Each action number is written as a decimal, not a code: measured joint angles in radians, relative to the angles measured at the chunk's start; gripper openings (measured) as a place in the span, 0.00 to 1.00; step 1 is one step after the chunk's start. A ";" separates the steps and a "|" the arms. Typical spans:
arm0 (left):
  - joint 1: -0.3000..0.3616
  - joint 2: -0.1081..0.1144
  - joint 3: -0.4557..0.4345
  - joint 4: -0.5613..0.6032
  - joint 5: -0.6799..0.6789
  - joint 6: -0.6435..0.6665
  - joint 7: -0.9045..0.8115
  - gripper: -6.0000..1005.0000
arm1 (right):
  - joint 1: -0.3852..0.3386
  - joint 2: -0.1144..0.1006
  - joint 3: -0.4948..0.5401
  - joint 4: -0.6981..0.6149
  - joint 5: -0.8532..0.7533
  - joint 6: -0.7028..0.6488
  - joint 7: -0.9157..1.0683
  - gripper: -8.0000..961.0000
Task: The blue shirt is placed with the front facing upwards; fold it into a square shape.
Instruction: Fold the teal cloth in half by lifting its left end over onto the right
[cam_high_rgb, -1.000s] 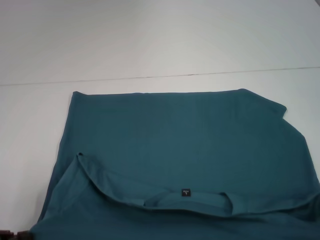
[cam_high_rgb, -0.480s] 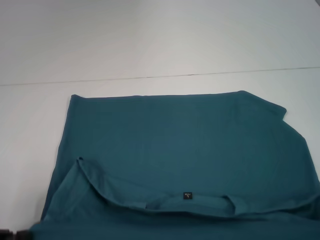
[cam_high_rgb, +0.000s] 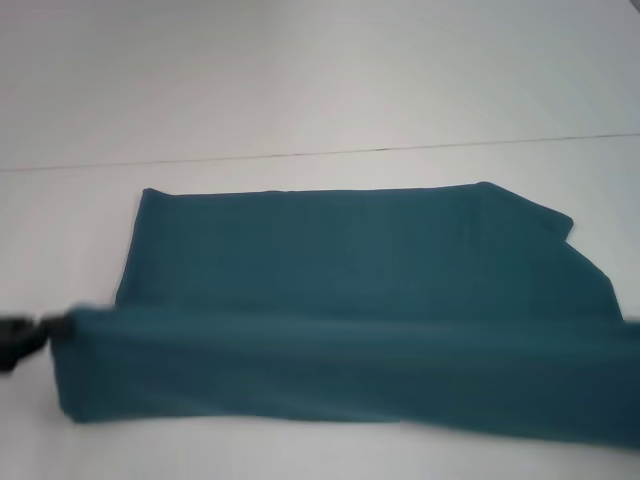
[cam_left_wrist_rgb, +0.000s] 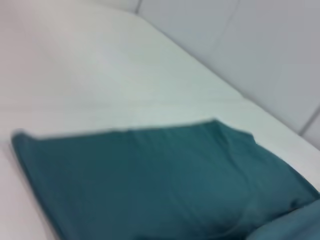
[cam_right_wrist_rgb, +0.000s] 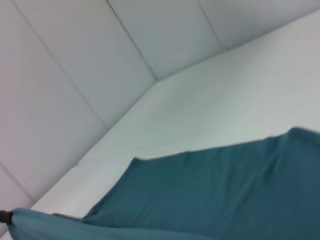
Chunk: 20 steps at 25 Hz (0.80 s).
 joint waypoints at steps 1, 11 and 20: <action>-0.021 0.004 0.001 -0.019 0.000 -0.032 -0.005 0.02 | 0.026 -0.003 -0.001 0.005 0.000 0.030 0.010 0.04; -0.267 0.023 0.198 -0.290 0.004 -0.707 -0.115 0.02 | 0.314 -0.005 -0.103 0.157 -0.064 0.504 0.040 0.05; -0.366 0.015 0.229 -0.385 -0.008 -0.949 -0.115 0.02 | 0.495 0.061 -0.208 0.216 -0.062 0.928 0.021 0.05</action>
